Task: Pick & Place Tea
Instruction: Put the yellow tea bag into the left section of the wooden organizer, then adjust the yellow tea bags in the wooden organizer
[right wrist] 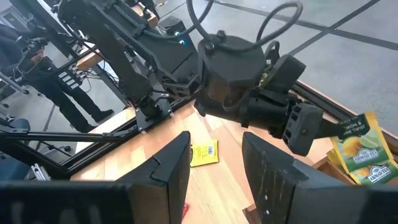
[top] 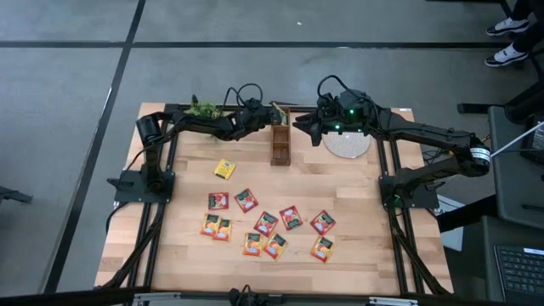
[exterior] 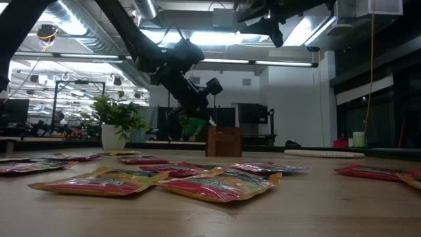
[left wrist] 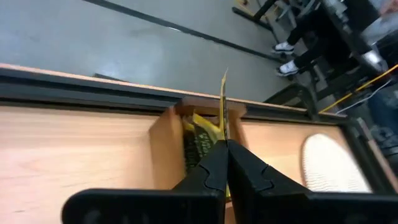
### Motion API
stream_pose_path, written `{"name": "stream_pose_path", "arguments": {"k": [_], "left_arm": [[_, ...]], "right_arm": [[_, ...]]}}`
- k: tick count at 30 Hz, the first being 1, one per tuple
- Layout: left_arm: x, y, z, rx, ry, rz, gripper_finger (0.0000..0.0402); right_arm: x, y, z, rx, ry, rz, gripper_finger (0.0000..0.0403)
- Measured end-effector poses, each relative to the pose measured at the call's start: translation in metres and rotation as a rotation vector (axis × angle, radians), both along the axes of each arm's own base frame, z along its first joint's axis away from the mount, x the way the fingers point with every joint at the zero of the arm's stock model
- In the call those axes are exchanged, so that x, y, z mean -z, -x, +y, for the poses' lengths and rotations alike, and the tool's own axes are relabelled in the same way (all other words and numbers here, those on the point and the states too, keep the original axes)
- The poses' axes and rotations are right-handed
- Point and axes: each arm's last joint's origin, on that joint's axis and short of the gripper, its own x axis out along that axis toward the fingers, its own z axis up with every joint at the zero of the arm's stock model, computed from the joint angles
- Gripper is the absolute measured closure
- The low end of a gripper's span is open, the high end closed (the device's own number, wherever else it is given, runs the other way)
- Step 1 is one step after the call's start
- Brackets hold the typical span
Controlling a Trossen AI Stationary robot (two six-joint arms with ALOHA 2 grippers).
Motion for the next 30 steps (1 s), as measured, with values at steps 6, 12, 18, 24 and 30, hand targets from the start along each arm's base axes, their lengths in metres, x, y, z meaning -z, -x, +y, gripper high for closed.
{"name": "stream_pose_path", "arguments": {"k": [6, 12, 18, 24, 30], "left_arm": [[0.0041, -0.0016, 0.0003, 0.003, 0.006, -0.005, 0.0396], [0.0035, -0.002, 0.0003, 0.009, 0.006, -0.013, 0.0387], [0.0036, -0.0029, -0.0013, 0.015, 0.007, -0.012, 0.0357], [0.0036, -0.0028, -0.0011, 0.016, 0.007, -0.012, 0.0313], [0.0032, -0.0014, 0.0012, 0.035, -0.019, 0.022, 0.0287]], "right_arm": [[0.0, 0.0, 0.0001, 0.0, -0.002, 0.0, 0.0256], [0.0, 0.0, 0.0001, 0.0, -0.002, 0.0, 0.0256], [0.0, 0.0, 0.0, -0.001, -0.001, 0.0, 0.0256], [0.0, 0.0, 0.0001, -0.001, 0.0, 0.0, 0.0256], [0.0, 0.0, 0.0, -0.001, 0.0, 0.0, 0.0256]]}}
